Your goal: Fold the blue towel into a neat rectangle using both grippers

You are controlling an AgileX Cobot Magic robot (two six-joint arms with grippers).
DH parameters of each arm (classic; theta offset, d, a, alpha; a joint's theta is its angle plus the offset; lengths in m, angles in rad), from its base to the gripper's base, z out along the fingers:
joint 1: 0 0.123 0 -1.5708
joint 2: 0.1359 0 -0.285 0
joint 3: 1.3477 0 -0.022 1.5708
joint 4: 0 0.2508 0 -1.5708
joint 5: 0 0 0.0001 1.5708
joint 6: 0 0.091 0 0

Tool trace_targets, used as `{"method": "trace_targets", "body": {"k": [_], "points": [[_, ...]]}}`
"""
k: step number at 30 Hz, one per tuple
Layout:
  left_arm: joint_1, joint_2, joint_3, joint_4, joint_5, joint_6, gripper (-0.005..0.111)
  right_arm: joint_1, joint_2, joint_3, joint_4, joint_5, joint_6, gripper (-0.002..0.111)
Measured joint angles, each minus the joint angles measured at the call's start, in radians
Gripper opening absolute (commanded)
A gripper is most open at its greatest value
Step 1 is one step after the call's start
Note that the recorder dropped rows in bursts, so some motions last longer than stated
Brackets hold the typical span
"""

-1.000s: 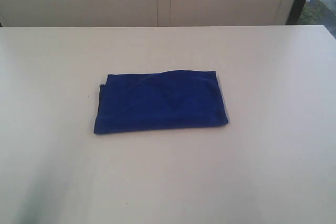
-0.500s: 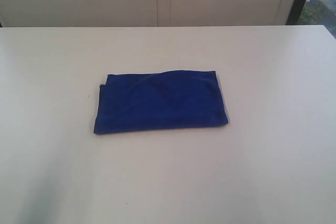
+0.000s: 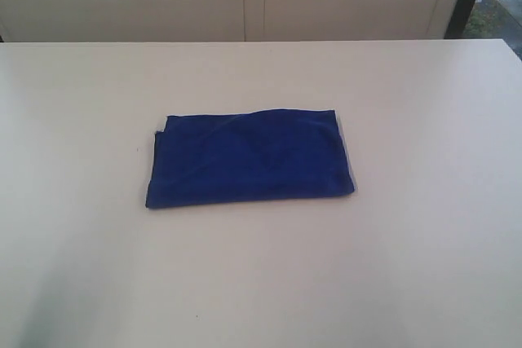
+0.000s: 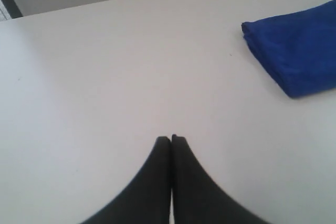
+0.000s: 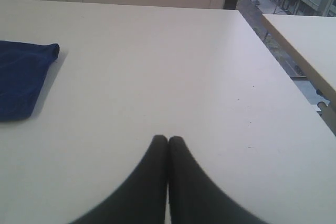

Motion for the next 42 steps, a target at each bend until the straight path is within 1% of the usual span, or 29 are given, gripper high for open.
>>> {"method": "trace_targets", "body": {"k": [4,12,42], "points": [[0.000,0.000,0.009,0.070,0.004,-0.078,0.000,0.000,0.000,0.000,0.000,0.000,0.000,0.000],[0.000,0.000,0.020,0.091,0.020,-0.147,0.000,0.000,0.000,0.000,0.000,0.000,0.000,0.000],[0.000,0.000,0.020,0.098,0.025,-0.155,0.000,0.000,0.000,0.000,0.000,0.000,0.002,0.000]]}}
